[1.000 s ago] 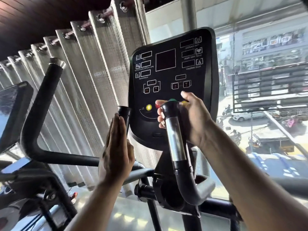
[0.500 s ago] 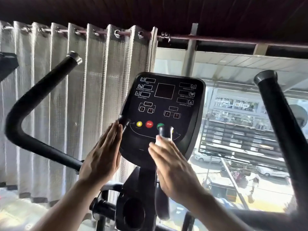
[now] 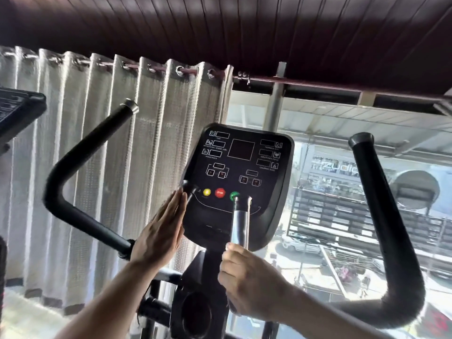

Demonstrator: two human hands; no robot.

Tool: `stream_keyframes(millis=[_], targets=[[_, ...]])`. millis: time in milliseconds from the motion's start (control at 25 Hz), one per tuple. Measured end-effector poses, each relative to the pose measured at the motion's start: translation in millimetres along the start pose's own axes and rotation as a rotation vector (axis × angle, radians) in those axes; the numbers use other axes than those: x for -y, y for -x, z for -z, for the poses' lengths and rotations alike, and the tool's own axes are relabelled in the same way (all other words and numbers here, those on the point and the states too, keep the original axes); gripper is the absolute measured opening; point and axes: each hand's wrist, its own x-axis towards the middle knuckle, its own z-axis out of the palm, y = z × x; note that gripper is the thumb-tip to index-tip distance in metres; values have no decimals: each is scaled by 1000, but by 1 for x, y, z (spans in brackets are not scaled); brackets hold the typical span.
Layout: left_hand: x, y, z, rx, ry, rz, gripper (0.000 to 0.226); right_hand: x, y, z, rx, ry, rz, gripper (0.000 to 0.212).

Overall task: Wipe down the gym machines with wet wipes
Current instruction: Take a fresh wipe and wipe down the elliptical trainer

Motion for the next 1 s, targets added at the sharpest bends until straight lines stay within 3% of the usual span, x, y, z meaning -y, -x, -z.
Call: stream_keyframes(millis=[80, 280, 560, 600, 680, 800, 880, 1000], targets=[[1, -1, -2, -19, 21, 25, 62, -27, -21, 5, 38, 110, 23, 25], [2, 1, -4, -57, 47, 14, 61, -101, -73, 15, -31, 112, -193, 33], [-1, 3, -5, -65, 16, 36, 66, -65, -64, -11, -664, -473, -820, 30], [-1, 3, -6, -58, 5, 24, 66, -70, -73, -7, -672, -537, -898, 27], [0, -1, -6, -48, -13, 16, 65, -91, -89, 2, -468, -681, -978, 27], [-1, 1, -4, -43, 11, 38, 64, -118, -93, 7, -213, -962, -906, 37], [-1, 1, -4, -45, 2, 34, 64, -116, -93, 4, -300, -1288, -929, 40], [-2, 3, -3, -15, -7, 35, 68, -94, -93, -3, -686, -1727, -1137, 38]])
